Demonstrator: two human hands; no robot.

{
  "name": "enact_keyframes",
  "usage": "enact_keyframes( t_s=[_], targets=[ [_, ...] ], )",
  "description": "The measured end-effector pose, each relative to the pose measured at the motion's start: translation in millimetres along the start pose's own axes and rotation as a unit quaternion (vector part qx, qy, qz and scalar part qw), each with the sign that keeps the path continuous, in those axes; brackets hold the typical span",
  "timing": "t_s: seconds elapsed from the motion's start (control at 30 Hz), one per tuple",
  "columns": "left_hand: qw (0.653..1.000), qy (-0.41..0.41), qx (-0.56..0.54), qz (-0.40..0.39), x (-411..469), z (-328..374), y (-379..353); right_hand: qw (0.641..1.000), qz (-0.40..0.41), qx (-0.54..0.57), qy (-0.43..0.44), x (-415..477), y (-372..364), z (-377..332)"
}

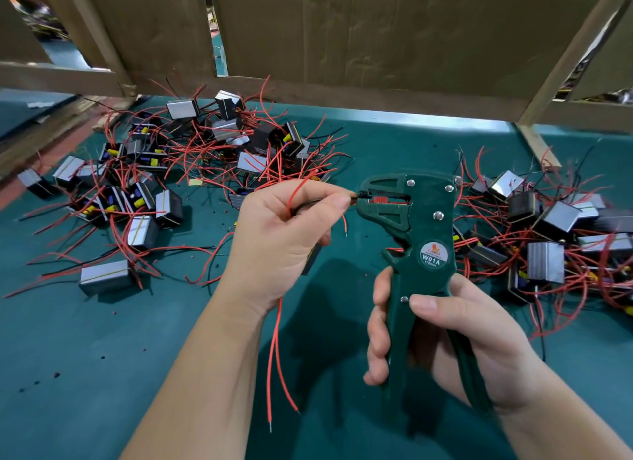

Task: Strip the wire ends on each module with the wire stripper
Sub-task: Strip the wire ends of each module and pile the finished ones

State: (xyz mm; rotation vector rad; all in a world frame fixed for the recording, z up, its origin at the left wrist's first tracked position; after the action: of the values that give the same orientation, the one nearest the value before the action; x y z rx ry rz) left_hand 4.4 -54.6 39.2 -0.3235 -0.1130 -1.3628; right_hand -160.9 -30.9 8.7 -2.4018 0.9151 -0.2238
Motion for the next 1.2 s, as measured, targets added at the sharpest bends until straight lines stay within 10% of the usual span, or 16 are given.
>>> enact_keyframes(
  t_s=[0.6, 0.73, 0.93, 1.2],
  targets=[
    [1.0, 0.002, 0.004, 0.007, 1, -2, -2, 1.0, 0.001, 0.03, -0.005, 0, -6, -1],
    [0.996, 0.076, -0.041, 0.012, 7, -12, 3, 0.997, 0.075, 0.024, -0.01, 1, -7, 1],
    [0.984, -0.034, 0.173, 0.012, 2, -13, 5, 0.98, 0.197, 0.022, -0.023, 4, 2, -4],
    [0.995, 0.026, 0.092, -0.023, 3, -14, 5, 0.96, 0.258, 0.102, 0.034, 2, 25, -16]
  ],
)
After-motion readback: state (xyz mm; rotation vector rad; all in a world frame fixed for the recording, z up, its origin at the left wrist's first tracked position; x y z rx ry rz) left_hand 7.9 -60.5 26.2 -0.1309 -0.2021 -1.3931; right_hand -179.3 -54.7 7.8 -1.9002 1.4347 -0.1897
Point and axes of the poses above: each hand's wrist, its own x-axis towards the middle knuckle, its own y-axis out of the back of the hand, z = x × y, the point moved 4 cm from there along x, towards the middle knuckle, and after that the axes turned 3 degrees about y, right-handed, at the moved point
